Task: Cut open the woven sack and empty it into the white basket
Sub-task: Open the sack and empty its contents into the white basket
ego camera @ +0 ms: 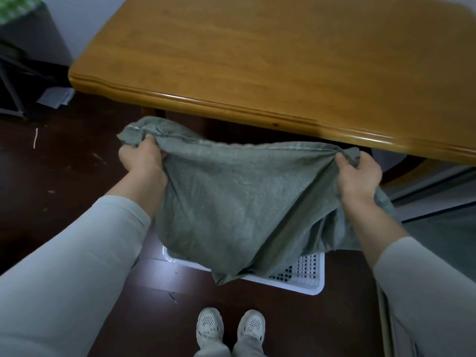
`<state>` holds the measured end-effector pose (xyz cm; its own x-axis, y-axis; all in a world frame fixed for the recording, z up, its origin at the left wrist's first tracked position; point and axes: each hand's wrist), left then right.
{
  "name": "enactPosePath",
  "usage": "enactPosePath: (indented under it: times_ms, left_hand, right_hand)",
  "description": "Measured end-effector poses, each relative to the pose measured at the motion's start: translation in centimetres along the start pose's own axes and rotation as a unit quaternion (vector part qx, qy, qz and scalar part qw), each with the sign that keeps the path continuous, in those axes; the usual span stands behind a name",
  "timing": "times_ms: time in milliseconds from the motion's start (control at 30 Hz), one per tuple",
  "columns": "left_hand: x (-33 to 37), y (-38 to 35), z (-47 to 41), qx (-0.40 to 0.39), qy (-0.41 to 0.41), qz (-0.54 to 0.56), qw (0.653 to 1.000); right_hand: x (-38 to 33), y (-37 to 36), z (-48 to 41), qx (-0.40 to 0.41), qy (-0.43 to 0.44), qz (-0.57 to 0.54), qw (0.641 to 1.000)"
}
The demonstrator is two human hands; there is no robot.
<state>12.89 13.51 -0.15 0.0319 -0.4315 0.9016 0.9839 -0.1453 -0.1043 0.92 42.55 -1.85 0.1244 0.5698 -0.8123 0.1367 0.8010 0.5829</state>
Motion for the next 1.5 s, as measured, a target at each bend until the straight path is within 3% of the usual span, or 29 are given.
enactPosePath:
  times_ms: [200, 300, 467, 600, 900, 1067, 1133, 1267, 1367, 1500]
  left_hand:
    - [-0.1, 0.5, 0.6, 0.005, 0.02, -0.016, 1.0]
    - [0.5, 0.2, 0.5, -0.011, 0.002, 0.017, 1.0]
    - [1.1, -0.5, 1.3, -0.023, 0.005, 0.024, 0.999]
    - [1.9, -1.1, 1.3, -0.024, -0.016, 0.074, 0.997]
    - [2.0, -1.6, 1.3, -0.035, -0.025, 0.023, 0.999]
    - [3.7, -2.3, 1.3, -0.048, -0.041, 0.048, 0.997]
    - [3.7, -2.3, 1.5, -0.056, -0.048, 0.041, 0.996]
    - [4.3, -2.4, 2.0, -0.087, -0.065, 0.03, 0.994]
    - [3.5, -2.6, 2.9, -0.111, -0.054, 0.011, 0.992]
    - [-0.8, -1.7, 4.1, -0.156, 0.048, -0.112, 0.98]
  right_hand:
    - [-0.2, 0.2, 0.1, -0.011, 0.01, 0.021, 1.0]
    - [0.0, 0.3, 0.0, 0.03, 0.029, 0.005, 0.999]
    - [-0.5, 0.7, -0.1, 0.004, 0.012, 0.012, 1.0]
    - [-1.0, 0.7, -0.3, 0.036, 0.052, 0.008, 0.998]
    - [-2.4, 0.2, -0.1, 0.065, 0.018, 0.061, 0.996]
    - [-2.9, 0.3, -1.3, 0.093, 0.044, -0.021, 0.994]
    - [-3.0, 0.3, -1.3, 0.089, 0.047, 0.002, 0.995]
    - [-4.2, 1.0, -2.1, 0.073, 0.048, -0.009, 0.996]
    - [-3.4, 0.3, -0.2, 0.035, 0.052, 0.049, 0.997]
    - [-2.5, -1.6, 3.2, -0.157, 0.028, 0.031, 0.987]
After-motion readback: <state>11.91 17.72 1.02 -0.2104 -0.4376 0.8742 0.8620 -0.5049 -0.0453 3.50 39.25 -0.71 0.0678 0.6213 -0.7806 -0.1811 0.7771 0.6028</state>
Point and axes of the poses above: each hand's wrist, its own z-axis away from the middle knuckle, its own y-axis out of the back of the hand, x = y × z, and after that the axes turned 3 degrees about -y, right-handed
